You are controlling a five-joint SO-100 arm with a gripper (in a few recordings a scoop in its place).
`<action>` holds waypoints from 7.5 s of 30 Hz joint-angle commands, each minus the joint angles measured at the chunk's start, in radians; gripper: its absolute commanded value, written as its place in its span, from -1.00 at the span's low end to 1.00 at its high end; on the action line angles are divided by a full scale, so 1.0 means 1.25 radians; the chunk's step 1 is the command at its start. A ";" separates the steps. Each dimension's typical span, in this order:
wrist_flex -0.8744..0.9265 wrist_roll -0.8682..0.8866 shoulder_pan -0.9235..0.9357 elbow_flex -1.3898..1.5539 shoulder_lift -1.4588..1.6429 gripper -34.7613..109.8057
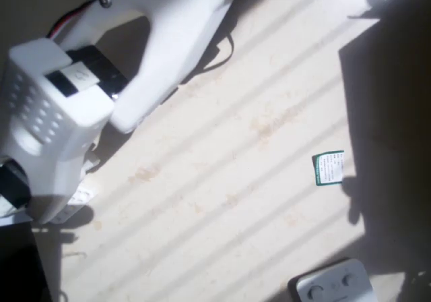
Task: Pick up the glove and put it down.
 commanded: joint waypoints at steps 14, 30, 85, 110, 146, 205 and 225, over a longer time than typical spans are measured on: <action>0.216 -0.085 0.299 -0.028 0.232 -0.52; 0.313 -0.128 0.632 -0.018 0.215 -0.52; 0.367 -0.172 0.636 -0.021 0.083 0.00; 0.414 -0.059 0.308 -0.028 0.131 -0.01; 0.371 -0.060 0.314 -0.028 0.038 -0.52; -0.009 -0.053 0.393 1.653 1.671 -0.52; -0.065 -0.061 0.384 2.016 2.031 -0.52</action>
